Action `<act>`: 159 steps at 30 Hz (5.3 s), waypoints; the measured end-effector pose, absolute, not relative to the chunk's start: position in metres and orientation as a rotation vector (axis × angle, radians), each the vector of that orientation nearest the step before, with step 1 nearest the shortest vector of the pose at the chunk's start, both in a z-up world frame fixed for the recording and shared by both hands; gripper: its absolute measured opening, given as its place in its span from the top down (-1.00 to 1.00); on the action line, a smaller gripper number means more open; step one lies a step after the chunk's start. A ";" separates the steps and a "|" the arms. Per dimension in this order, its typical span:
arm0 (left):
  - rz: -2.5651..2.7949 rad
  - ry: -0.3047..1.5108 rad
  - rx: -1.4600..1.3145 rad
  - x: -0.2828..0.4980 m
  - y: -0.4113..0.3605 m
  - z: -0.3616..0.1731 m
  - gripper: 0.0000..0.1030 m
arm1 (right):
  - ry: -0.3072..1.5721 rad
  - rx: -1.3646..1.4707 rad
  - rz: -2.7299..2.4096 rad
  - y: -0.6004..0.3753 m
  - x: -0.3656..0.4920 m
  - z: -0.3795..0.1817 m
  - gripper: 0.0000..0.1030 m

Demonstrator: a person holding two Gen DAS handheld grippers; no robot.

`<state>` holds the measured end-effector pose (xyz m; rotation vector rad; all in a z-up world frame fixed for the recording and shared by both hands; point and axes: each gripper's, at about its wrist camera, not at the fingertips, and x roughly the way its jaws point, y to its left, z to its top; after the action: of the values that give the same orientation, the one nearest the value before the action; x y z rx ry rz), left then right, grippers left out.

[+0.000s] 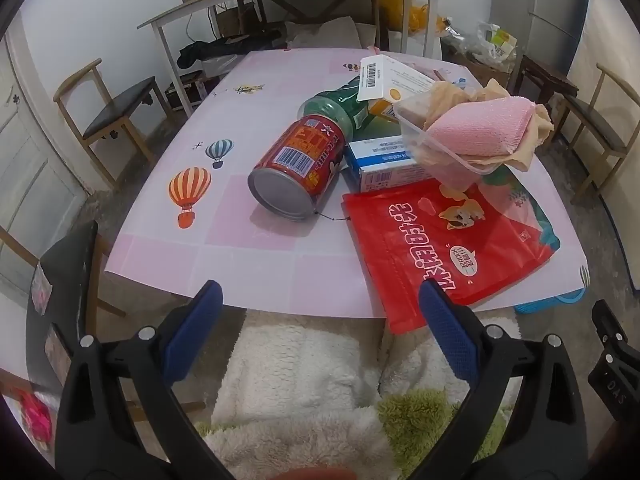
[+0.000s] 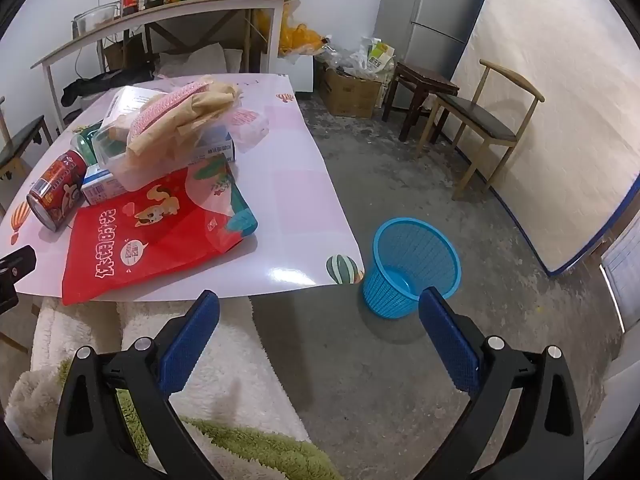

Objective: Collect trash

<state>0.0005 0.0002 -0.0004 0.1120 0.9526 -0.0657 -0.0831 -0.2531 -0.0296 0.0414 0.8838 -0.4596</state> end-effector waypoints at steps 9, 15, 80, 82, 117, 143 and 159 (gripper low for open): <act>-0.063 0.944 0.119 0.000 0.000 -0.001 -0.83 | 0.883 0.044 -0.457 -0.252 -0.082 -0.029 -0.88; -0.060 0.941 0.121 0.000 0.000 -0.001 -0.83 | 0.883 0.050 -0.455 -0.257 -0.081 -0.030 -0.88; -0.011 1.038 0.120 0.029 0.010 -0.032 -0.83 | 0.949 0.037 -0.375 -0.238 -0.040 -0.044 -0.88; -0.004 1.042 0.114 0.032 0.014 -0.034 -0.83 | 0.952 0.031 -0.364 -0.236 -0.037 -0.043 -0.88; -0.085 0.820 0.005 0.080 0.098 -0.008 -0.83 | 0.635 0.078 -0.237 -0.215 0.050 0.080 -0.88; -0.319 0.768 -0.074 0.066 0.094 -0.001 -0.84 | 0.669 0.086 -0.129 -0.210 0.042 0.089 -0.88; -0.658 0.675 -0.078 0.070 0.039 0.023 -0.83 | 0.778 0.664 0.018 -0.308 0.025 0.007 -0.76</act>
<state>0.0696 0.0390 0.0226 -0.0783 0.6745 -0.6577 0.0245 -0.3075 0.0065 0.6644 0.7781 0.0177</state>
